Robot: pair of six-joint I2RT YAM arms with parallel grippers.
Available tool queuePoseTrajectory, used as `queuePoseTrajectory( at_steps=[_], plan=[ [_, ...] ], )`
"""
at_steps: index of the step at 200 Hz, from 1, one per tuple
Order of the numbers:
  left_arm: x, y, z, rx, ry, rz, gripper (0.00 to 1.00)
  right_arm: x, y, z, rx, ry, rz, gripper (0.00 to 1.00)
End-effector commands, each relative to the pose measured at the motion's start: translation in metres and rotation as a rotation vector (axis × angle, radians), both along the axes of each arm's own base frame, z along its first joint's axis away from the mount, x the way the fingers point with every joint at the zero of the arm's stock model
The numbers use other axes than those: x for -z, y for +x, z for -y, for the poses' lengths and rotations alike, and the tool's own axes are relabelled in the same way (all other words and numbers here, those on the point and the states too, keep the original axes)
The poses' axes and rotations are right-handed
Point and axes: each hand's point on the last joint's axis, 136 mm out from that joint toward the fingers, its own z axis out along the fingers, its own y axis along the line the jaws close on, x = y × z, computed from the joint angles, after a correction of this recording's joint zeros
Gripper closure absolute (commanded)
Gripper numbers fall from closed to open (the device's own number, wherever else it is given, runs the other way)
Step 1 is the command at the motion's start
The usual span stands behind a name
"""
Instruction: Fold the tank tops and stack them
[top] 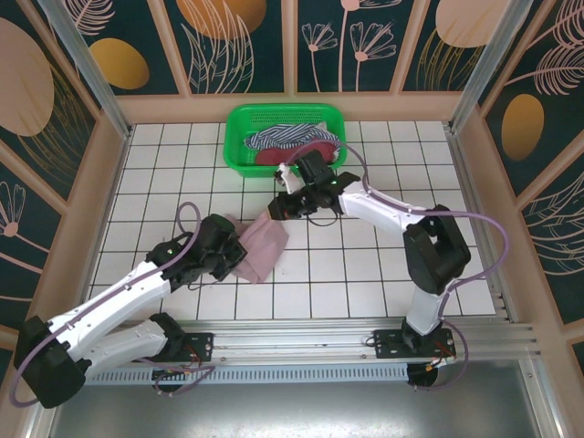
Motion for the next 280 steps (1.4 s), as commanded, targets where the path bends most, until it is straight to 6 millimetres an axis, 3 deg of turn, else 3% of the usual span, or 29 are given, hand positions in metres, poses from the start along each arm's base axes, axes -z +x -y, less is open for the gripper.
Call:
queuePoseTrajectory(
  at_steps=[1, 32, 95, 131, 158, 191, 217, 236, 260, 280],
  plan=[
    [0.013, 0.009, -0.007, 0.007, 0.03, -0.004, 0.99, 0.002, 0.012, -0.015, -0.009, 0.026, 0.017, 0.87],
    [0.019, 0.027, -0.019, -0.037, 0.027, -0.006, 0.98, 0.004, 0.019, -0.034, -0.019, 0.052, 0.018, 0.87],
    [0.037, 0.017, -0.064, -0.119, 0.06, -0.061, 0.96, 0.025, 0.032, -0.067, -0.039, 0.071, 0.014, 0.86],
    [0.045, 0.031, -0.075, -0.119, 0.097, -0.066, 0.92, 0.039, 0.037, -0.085, -0.039, 0.077, 0.008, 0.84],
    [0.046, 0.036, -0.096, -0.148, 0.171, -0.072, 0.92, 0.045, 0.044, -0.097, -0.033, 0.1, 0.009, 0.83],
    [0.048, 0.038, -0.104, -0.163, 0.197, -0.084, 0.91, 0.048, 0.049, -0.118, -0.042, 0.134, 0.014, 0.76],
    [0.051, 0.035, -0.116, -0.192, 0.244, -0.099, 0.81, 0.057, 0.05, -0.129, -0.032, 0.162, 0.002, 0.74],
    [0.044, 0.036, -0.127, -0.214, 0.291, -0.098, 0.67, 0.055, 0.051, -0.138, -0.034, 0.197, 0.006, 0.74],
    [0.032, 0.038, -0.129, -0.202, 0.311, -0.094, 0.63, 0.045, 0.059, -0.138, -0.029, 0.209, 0.039, 0.71],
    [0.018, 0.034, -0.117, -0.171, 0.236, -0.088, 0.61, 0.031, 0.07, -0.118, 0.007, 0.212, 0.069, 0.66]
  ],
)
